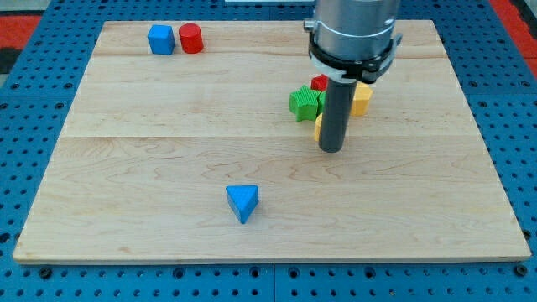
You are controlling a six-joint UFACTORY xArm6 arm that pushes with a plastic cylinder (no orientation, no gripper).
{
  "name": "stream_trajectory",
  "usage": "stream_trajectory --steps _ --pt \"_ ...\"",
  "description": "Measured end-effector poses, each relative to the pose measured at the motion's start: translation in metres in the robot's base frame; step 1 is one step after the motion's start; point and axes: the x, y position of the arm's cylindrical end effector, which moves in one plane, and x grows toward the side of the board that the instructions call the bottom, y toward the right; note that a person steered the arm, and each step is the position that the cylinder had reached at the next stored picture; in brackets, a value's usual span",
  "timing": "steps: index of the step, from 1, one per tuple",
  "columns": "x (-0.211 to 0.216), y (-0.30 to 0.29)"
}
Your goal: Move the blue triangle closer to the group of the blocks
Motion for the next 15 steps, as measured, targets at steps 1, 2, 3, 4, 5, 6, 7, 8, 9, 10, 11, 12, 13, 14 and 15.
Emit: stream_trajectory --steps 1,2,3,4,5,6,7,8,9,10,11,12,13,14,15 --pt "-0.001 0.003" --pt "-0.021 -0.004" --pt "0.051 0.003" --pt "0.116 0.004" --pt "0.145 -0.049" --pt "0.137 -0.117" --pt "0.126 -0.129" --pt "0.106 -0.119" --pt "0.072 -0.106" --pt "0.048 -0.096" --pt "0.02 -0.087" --pt "-0.002 -0.083" --pt "-0.004 -0.102" --pt "-0.018 -0.105" --pt "-0.034 -0.09"
